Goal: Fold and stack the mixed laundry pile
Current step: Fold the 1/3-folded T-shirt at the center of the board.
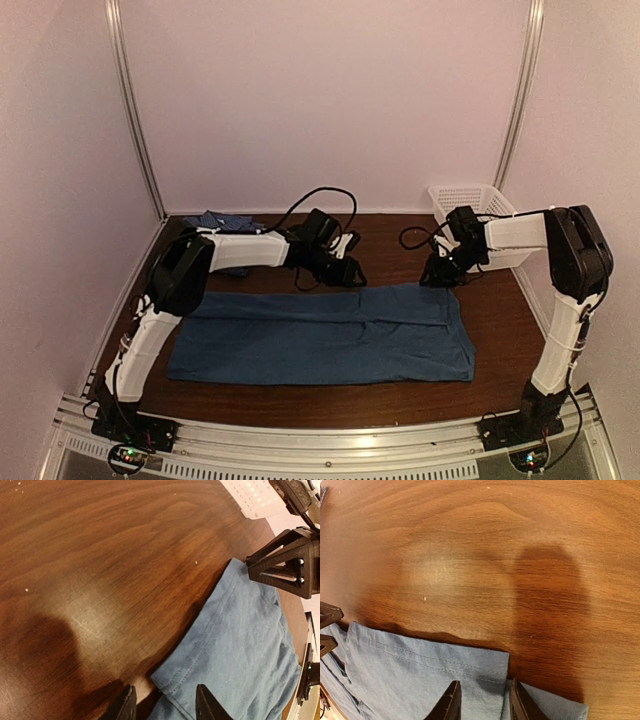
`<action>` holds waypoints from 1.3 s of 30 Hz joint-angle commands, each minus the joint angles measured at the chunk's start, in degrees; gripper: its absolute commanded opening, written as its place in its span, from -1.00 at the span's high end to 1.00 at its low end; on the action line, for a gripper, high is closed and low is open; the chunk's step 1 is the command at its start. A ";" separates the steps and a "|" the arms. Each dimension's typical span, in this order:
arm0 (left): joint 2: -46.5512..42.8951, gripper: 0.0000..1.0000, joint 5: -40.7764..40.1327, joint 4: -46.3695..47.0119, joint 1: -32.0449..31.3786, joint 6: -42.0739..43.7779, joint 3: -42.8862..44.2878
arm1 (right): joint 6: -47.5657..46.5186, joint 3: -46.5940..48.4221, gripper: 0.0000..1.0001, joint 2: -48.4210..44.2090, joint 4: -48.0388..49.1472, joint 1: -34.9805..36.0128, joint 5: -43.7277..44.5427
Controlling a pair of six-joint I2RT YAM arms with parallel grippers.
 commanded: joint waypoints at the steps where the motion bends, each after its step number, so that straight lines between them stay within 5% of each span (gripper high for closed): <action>1: 2.08 0.18 2.14 2.75 0.14 -1.80 1.76 | -0.11 1.38 0.33 0.91 0.66 -0.19 -0.97; 7: 4.80 0.18 3.08 2.76 -0.18 -2.73 3.79 | 0.19 2.34 0.30 2.49 0.17 -0.19 -0.09; 12: 5.51 0.23 3.97 3.19 -0.43 -2.96 5.33 | 0.32 2.64 0.63 2.27 0.61 -0.19 -1.87; 21: 5.78 0.67 5.87 3.41 -0.52 -3.11 6.95 | 0.54 2.93 1.00 -0.52 0.18 -0.19 -2.57; 25: 4.53 0.98 5.88 4.27 -0.54 -2.95 6.27 | 0.72 1.92 1.00 -3.12 0.32 -0.21 -2.83; 39: -6.57 1.00 7.15 9.27 -1.80 2.05 -6.23 | 1.85 -7.98 1.00 -14.95 0.73 -0.18 -4.21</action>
